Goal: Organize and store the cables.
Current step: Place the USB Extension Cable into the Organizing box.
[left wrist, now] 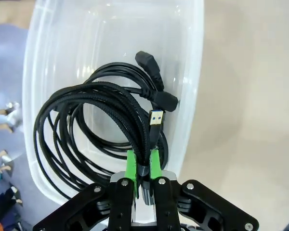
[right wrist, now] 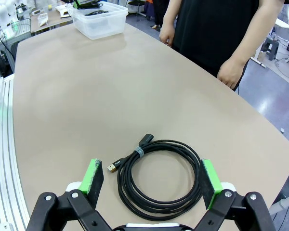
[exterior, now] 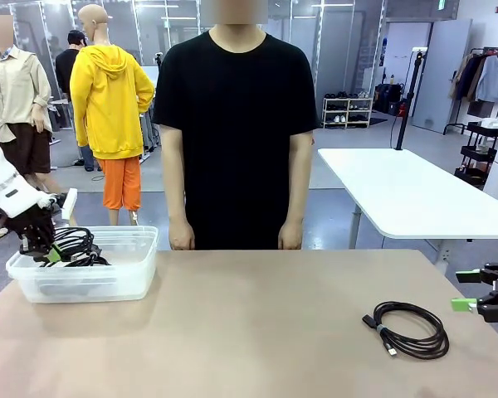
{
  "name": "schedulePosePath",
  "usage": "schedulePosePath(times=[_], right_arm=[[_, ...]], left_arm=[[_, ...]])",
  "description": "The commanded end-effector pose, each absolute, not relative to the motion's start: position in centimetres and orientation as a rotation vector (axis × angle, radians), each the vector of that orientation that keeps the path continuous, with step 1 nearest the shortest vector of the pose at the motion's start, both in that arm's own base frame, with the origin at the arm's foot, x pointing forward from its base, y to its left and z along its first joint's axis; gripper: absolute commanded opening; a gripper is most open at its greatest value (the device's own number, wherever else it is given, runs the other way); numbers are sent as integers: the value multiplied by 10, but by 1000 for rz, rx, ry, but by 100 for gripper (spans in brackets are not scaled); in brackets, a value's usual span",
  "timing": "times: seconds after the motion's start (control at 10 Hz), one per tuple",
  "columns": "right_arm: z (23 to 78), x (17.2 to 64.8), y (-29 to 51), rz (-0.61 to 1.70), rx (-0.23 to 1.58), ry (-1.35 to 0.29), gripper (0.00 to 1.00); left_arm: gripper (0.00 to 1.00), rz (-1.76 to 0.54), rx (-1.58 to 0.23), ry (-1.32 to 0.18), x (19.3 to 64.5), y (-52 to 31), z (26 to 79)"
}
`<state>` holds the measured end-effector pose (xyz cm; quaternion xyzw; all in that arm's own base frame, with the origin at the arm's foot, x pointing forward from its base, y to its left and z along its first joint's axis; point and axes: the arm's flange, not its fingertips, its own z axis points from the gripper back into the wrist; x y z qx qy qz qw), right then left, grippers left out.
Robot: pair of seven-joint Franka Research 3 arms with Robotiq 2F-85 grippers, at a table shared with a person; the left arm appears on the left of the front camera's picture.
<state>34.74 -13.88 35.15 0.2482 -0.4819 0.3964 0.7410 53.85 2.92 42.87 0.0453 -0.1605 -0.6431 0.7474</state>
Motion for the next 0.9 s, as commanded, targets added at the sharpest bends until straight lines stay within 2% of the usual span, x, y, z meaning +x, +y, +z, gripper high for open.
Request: schedulePosePath(times=[0.0,0.1,0.5,0.8], right_arm=[[353,348,-137,842,547,-1054,100],[353,348,-137,842,547,-1054,100],[353,348,-137,842,547,-1054,100],[353,348,-137,842,547,-1054,100]], left_arm=[[12,-1408,109,-340,555,33,424],[12,-1420,126,-317,556,30,422],[99,-1412,146,-345,551,26,434],[100,-1374,158,-360,543,20,448]])
